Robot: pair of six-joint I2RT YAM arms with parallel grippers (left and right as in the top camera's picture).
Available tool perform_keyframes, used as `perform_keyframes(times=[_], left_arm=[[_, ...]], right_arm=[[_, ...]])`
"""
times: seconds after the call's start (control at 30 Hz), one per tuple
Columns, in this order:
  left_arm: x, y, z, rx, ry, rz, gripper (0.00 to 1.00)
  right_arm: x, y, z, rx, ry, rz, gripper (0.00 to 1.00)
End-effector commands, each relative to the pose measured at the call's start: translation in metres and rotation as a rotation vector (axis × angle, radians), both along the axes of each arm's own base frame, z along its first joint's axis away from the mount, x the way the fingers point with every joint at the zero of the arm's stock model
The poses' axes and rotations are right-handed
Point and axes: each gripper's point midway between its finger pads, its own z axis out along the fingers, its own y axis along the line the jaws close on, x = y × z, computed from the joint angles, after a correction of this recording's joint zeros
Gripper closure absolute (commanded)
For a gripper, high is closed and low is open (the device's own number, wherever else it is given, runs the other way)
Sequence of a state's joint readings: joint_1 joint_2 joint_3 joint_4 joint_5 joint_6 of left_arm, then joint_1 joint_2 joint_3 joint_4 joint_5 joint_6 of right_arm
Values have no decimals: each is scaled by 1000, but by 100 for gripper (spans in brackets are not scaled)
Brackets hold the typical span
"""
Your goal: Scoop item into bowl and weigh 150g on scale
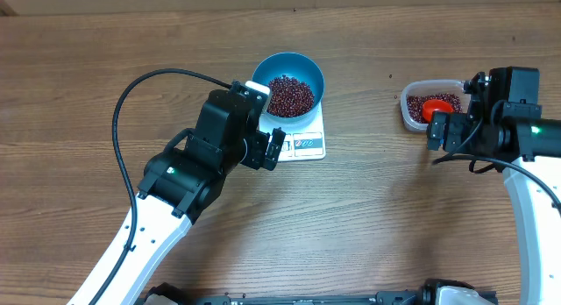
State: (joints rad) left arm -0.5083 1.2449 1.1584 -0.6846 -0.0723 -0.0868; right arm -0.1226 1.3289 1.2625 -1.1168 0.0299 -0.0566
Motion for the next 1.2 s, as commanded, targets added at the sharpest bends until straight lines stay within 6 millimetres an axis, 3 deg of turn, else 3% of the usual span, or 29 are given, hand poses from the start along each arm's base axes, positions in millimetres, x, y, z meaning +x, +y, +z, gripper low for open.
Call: perform_keyframes(times=[0.0, 0.37, 0.63, 0.7, 0.77, 0.83, 1.17], left_arm=[[5, 1, 8, -1, -21, 8, 1], [5, -5, 0, -16, 14, -2, 0], [15, -10, -66, -64, 246, 186, 0], [17, -11, -89, -60, 312, 236, 0], [22, -9, -126, -35, 392, 326, 0], [24, -4, -145, -10, 420, 403, 0], [24, -19, -150, 16, 386, 383, 1]], right_arm=[[6, 1, 11, -7, -34, 7, 0], [6, 1, 11, -7, -34, 7, 0], [6, 1, 11, -7, -34, 7, 0], [6, 1, 11, -7, -34, 7, 0], [6, 1, 11, -7, -34, 7, 0], [6, 1, 11, -7, -34, 7, 0], [6, 1, 11, -7, -34, 7, 0]])
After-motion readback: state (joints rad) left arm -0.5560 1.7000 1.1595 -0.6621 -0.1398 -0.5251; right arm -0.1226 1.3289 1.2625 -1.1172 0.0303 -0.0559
